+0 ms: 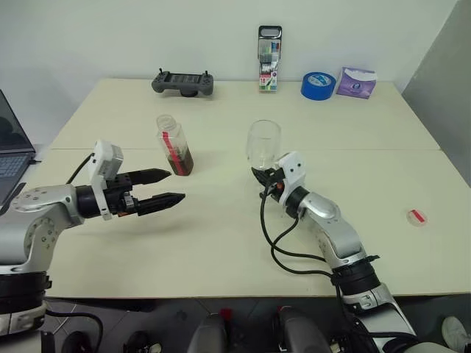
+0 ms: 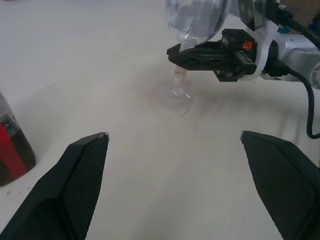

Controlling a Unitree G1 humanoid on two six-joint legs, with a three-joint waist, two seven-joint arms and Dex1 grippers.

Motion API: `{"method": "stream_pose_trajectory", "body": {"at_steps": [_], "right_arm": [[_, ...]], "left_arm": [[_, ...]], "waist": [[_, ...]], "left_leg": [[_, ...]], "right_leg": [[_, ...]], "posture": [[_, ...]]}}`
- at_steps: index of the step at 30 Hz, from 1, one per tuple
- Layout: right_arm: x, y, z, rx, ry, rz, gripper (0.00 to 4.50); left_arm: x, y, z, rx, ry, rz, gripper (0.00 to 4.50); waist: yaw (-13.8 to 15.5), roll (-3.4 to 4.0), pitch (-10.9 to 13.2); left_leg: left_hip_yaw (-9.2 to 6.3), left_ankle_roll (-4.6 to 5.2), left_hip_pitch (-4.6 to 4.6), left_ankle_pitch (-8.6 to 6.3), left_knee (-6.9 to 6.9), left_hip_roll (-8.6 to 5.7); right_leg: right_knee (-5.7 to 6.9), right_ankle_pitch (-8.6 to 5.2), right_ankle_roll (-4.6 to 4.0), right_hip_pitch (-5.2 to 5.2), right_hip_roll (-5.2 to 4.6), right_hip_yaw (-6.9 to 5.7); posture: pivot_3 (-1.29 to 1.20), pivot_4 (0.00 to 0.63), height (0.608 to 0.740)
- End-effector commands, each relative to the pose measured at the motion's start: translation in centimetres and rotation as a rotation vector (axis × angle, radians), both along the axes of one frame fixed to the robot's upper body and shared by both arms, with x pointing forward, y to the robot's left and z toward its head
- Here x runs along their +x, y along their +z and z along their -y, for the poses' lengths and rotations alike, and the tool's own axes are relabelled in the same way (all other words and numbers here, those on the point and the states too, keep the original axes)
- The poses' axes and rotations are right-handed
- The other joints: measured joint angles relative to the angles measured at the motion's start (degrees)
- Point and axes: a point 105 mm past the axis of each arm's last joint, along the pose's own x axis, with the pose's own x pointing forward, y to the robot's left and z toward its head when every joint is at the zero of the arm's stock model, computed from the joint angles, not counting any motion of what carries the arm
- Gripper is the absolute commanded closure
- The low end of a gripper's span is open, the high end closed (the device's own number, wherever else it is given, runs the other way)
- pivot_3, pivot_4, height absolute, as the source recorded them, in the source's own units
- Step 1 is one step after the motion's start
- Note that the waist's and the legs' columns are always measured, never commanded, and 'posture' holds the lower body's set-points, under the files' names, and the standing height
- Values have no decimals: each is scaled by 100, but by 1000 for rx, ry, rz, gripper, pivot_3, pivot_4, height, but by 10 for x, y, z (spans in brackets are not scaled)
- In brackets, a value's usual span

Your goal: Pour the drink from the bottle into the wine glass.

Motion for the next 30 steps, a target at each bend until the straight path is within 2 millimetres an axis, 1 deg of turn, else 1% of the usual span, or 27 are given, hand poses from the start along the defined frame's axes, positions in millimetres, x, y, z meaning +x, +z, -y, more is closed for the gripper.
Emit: {"method": "stream_pose_trajectory", "body": {"at_steps": [1,4,7,9,12,15,19,21,23,25,27,28,30], "right_arm": [[2,15,0,46,-7,70,4212],[2,13,-1,49,-10,76,4212],[2,14,-1,41,-7,83,4212],[3,13,1,35,-12,81,4212],[5,8,3,12,-21,76,4212],[7,8,7,49,-38,54,4212],[4,0,5,1,-10,36,4212],[3,0,4,11,-2,33,4212],[4,1,4,12,-4,41,3478],[4,2,4,9,-3,45,2930],[4,2,4,8,-4,48,2174],[4,2,4,7,-5,50,1881],[3,2,4,5,-6,51,1064]], "left_arm": [[-2,33,-9,-17,-12,95,0],[-5,48,-13,-14,-39,99,0],[-7,53,-18,27,-48,91,0],[-9,53,-20,39,-61,69,0],[-14,47,-19,63,-91,28,0],[-15,45,-17,65,-97,19,0],[-14,45,-13,76,-99,15,0],[-13,45,-9,87,-104,14,0],[-12,44,-6,96,-105,13,0],[-11,44,-3,103,-105,12,0],[-11,43,-2,108,-104,11,0],[-10,43,-1,105,-101,12,0],[-8,43,-1,100,-92,17,0]], "waist": [[1,-1,1],[-9,-7,4],[-39,-6,5],[-53,-6,5],[-62,-6,6],[-67,-6,7],[-69,-6,8],[-69,-6,8],[-71,-6,8],[-72,-7,8],[-80,-7,8],[-83,-7,8],[-84,-7,8]], "left_leg": [[0,0,0,0,0,0],[0,0,0,0,1,-1],[3,0,0,0,-1,-1],[5,0,0,0,-3,-1],[3,0,0,0,-2,0],[4,0,0,0,-2,0],[4,0,-1,0,-2,1],[4,0,-1,0,-2,1],[4,0,-1,0,-2,1],[3,0,-1,0,-2,1],[5,0,-1,0,-2,1],[5,0,-1,0,-2,1],[3,0,-1,0,-2,2]], "right_leg": [[0,0,0,0,0,-1],[1,0,0,0,2,-1],[-1,0,0,-1,3,1],[-1,0,0,-2,3,3],[0,0,0,-2,4,1],[0,-1,0,-3,4,2],[1,0,0,-3,4,3],[1,-1,0,-3,4,3],[1,0,0,-3,4,3],[2,0,0,-4,4,3],[2,0,0,-4,4,4],[2,0,0,-4,4,4],[2,0,0,-5,5,3]], "posture": [[0,150,740],[0,150,740],[0,150,740],[0,150,740],[0,150,740],[0,150,740],[0,150,740],[0,150,740],[0,150,740],[0,150,740],[0,150,740],[0,150,740],[0,150,740]]}}
